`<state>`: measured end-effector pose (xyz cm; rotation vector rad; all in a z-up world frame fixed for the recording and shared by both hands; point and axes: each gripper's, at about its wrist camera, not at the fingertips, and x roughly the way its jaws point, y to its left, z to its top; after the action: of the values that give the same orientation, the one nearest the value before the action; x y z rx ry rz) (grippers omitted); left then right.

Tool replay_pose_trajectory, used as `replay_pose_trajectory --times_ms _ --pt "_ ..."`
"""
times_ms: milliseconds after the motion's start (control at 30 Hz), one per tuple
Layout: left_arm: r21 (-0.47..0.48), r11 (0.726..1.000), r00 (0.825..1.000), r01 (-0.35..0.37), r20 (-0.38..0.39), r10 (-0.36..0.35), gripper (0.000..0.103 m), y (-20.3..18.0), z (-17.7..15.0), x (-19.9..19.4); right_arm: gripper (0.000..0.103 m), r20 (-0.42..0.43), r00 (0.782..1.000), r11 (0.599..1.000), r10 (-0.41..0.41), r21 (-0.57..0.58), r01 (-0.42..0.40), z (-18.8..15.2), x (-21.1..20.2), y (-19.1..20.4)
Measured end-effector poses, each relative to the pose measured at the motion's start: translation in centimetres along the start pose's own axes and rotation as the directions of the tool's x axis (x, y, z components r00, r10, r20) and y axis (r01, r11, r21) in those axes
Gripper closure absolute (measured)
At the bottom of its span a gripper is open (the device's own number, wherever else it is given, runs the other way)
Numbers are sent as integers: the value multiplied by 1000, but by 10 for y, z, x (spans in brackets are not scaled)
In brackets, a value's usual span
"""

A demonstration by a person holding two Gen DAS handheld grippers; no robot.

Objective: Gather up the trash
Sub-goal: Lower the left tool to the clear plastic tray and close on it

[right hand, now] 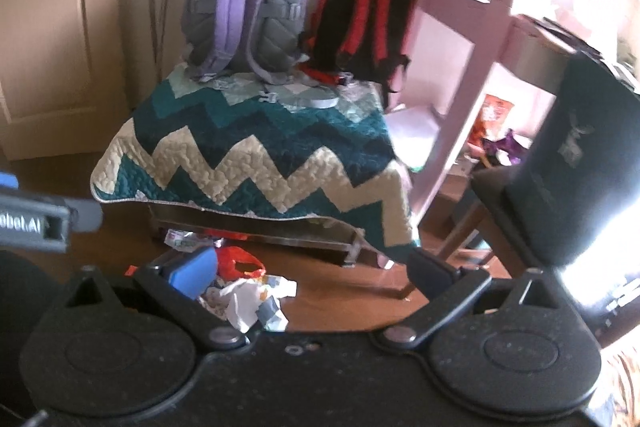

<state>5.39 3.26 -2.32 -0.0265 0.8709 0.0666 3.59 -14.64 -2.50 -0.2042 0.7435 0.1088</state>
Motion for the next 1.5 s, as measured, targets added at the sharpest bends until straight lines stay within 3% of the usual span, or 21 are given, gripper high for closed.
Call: replay_pose_trajectory --times_ms 133,233,400,633,900,1233,1333,1500 --pt "-24 995 996 -92 -13 92 0 23 21 40 1 -24 999 999 41 -10 -41 12 42 1" --pt "-56 993 993 -108 -50 106 0 44 38 78 1 -44 996 997 80 -20 -81 17 78 4" --pt "-32 996 993 -81 -87 78 0 70 60 142 2 -111 984 990 138 -28 -142 23 147 12" --pt "23 988 978 -150 -144 152 0 114 69 236 3 -205 962 977 182 -73 -200 17 235 36" --pt "30 984 941 -178 -287 179 0 162 38 338 3 -326 927 971 188 -79 -225 -10 330 61" --pt "175 979 936 -106 -316 158 0 151 -19 434 3 -463 857 944 228 -111 -311 -47 422 78" --pt "200 977 935 -74 -326 137 5 144 -33 457 3 -470 855 941 219 -131 -313 -53 446 86" --pt "188 982 933 -17 -351 83 6 138 -51 485 3 -467 848 946 252 -67 -318 -54 484 91"
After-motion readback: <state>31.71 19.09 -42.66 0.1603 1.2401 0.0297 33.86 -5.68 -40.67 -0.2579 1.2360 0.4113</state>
